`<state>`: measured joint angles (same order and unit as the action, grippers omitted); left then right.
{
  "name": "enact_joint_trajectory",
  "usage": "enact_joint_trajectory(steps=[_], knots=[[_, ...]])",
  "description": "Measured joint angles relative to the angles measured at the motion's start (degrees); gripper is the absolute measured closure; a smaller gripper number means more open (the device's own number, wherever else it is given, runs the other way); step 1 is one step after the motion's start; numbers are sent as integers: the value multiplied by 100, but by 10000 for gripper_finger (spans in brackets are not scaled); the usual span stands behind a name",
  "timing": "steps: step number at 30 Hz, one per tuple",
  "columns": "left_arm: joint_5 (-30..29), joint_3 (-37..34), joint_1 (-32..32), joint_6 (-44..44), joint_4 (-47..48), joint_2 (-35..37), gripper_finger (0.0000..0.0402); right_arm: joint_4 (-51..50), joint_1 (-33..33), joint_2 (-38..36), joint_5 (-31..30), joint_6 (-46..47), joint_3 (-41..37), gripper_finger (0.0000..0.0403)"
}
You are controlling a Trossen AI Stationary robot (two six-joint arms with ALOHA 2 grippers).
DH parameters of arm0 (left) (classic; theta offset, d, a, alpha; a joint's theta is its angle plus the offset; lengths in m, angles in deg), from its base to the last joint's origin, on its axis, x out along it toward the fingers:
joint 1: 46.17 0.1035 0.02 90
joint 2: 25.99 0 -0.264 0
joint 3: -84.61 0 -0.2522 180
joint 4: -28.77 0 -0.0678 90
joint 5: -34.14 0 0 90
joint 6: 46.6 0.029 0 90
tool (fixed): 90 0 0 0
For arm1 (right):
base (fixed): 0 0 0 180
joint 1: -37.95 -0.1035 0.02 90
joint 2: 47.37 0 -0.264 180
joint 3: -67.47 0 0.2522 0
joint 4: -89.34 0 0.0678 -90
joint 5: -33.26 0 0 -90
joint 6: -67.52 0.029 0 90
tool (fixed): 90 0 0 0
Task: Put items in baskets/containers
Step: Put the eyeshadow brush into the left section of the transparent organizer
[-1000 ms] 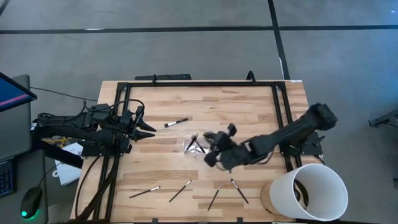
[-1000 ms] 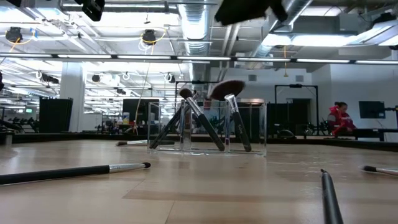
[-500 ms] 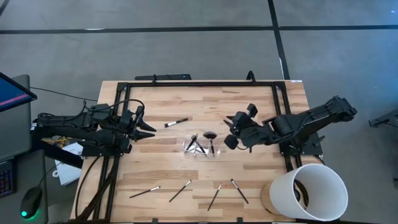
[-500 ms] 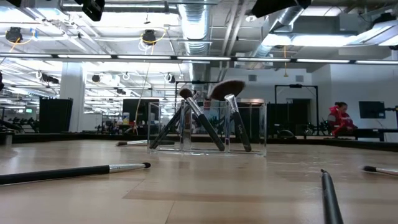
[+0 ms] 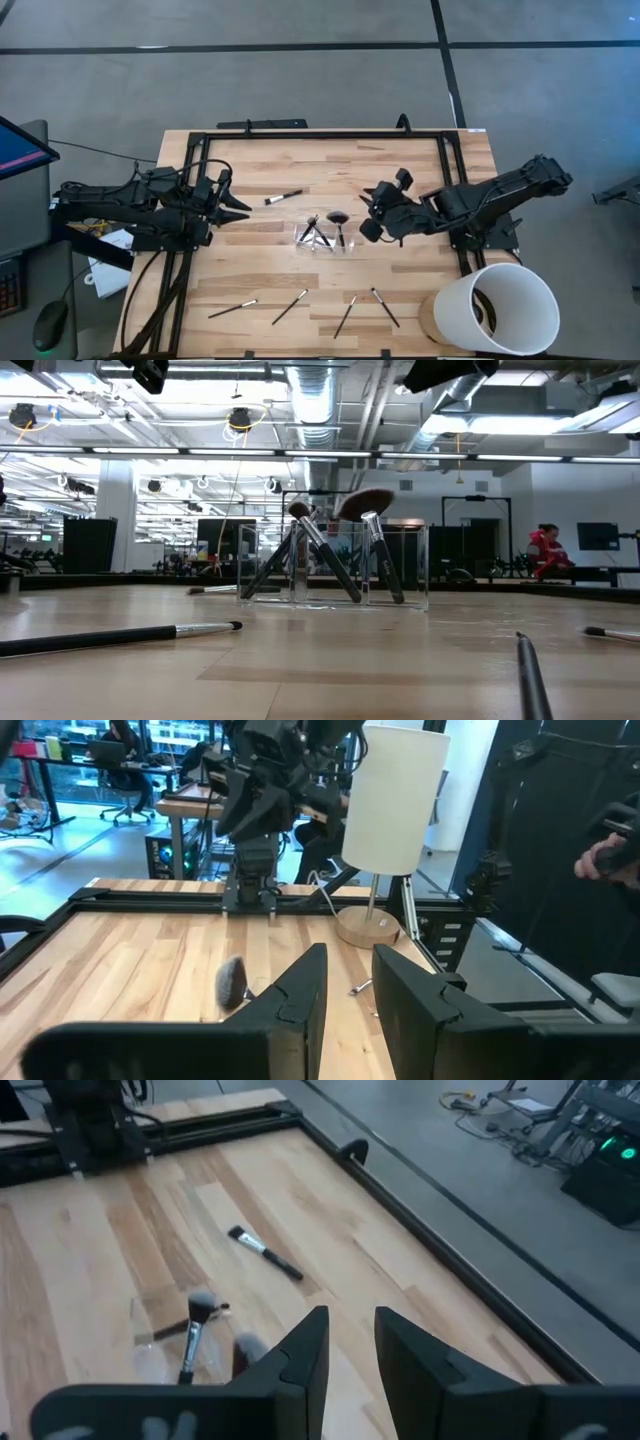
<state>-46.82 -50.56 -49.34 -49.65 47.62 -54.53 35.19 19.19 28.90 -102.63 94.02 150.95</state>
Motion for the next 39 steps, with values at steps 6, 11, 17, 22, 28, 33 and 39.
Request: enact_joint_trajectory(steps=[6,11,17,22,28,33,39], knots=[[0,2,1,-1,-5,1,321,53,5,102,138,0,4,326],[0,2,1,22,-18,-1,321,60,13,163,161,0,7,326],[0,2,1,-48,-16,1,321,53,15,183,254,0,4,326],[0,2,1,-59,-14,-1,321,51,15,183,262,0,4,326],[0,2,0,-63,0,0,321,53,15,183,260,1,4,326],[0,2,1,-78,1,1,321,53,15,183,260,0,4,326],[-565,6,-1,-457,660,-30,321,53,15,182,260,0,4,326]])
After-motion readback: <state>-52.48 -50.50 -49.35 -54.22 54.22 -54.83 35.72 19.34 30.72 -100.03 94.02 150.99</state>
